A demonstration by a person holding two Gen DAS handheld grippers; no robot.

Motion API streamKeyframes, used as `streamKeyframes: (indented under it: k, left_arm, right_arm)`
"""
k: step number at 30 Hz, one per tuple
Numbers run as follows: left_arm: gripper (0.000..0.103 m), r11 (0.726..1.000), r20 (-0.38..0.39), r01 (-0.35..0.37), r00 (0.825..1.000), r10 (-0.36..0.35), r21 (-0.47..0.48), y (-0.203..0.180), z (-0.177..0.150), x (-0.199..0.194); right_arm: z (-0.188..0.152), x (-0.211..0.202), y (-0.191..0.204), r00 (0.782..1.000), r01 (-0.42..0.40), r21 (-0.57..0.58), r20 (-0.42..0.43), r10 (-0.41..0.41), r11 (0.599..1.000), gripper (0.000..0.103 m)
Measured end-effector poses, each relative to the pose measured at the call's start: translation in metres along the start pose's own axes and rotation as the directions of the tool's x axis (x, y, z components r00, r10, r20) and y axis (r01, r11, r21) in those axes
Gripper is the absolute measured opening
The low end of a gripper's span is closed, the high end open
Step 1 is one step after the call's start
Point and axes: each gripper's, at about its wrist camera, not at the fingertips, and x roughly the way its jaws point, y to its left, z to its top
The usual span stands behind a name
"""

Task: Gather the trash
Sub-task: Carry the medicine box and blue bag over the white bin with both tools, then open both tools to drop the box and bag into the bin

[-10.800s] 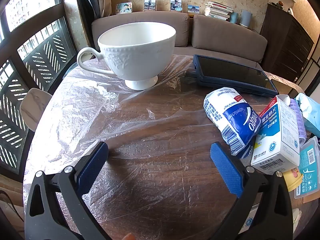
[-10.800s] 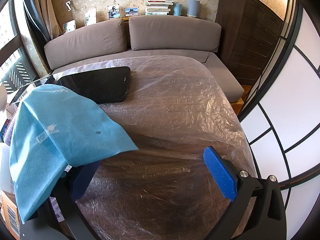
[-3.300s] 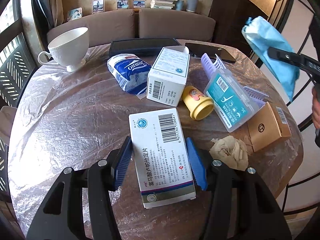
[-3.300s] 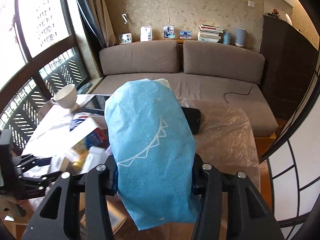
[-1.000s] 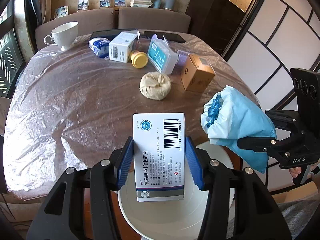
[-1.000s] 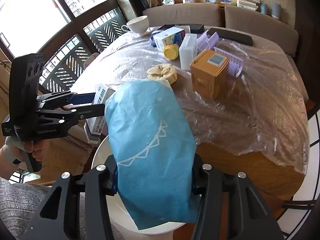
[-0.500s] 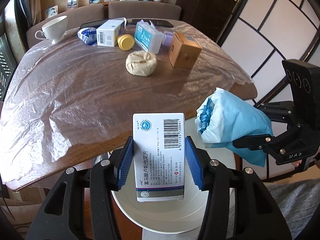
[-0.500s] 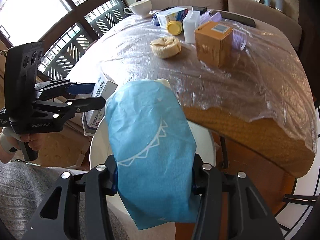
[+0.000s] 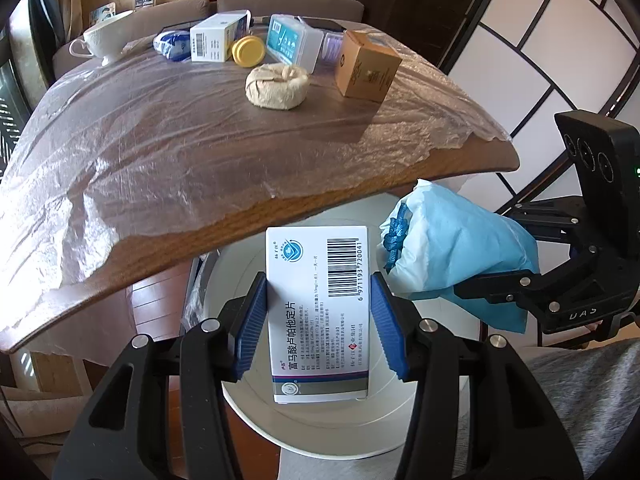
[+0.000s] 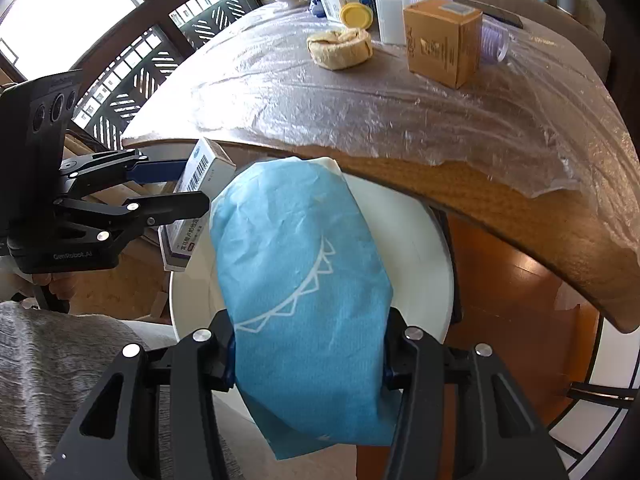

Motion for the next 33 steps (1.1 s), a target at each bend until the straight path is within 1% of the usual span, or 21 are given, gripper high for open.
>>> streamKeyframes:
  k: [4,10,18,26,33]
  left_arm:
    - [0.052,1.0,-0.014,-0.002,1.0,0.002,0.004,-0.001,-0.004,0.007]
    - [0.052,0.999,-0.035,-0.02,0.999,0.021,0.038,-0.001,-0.006,0.022]
    - [0.052,0.998,-0.073,-0.017,0.997,0.021,0.061,-0.001,-0.01,0.041]
    - [0.052,0.998,-0.092,-0.025,0.995,0.03,0.053,0.001,-0.009,0.055]
    - [0.052,0.998,-0.103,-0.046,0.993,0.05,0.036,0.002,-0.01,0.067]
  right_arm:
    - [-0.001,0.009,0.0,1.0,0.002,0.003,-0.013,-0.002,1.0,0.048]
    - [-0.005,0.027,-0.002,0.999,0.001,0.022,-0.037,0.0,1.0,0.048]
    - [-0.008,0.049,-0.006,0.998,0.014,0.019,-0.069,-0.013,1.0,0.048]
    - [-0.009,0.061,-0.017,0.995,0.035,0.038,-0.097,-0.031,0.999,0.048]
    - [-0.003,0.072,-0.021,0.993,0.064,0.06,-0.1,-0.058,0.996,0.048]
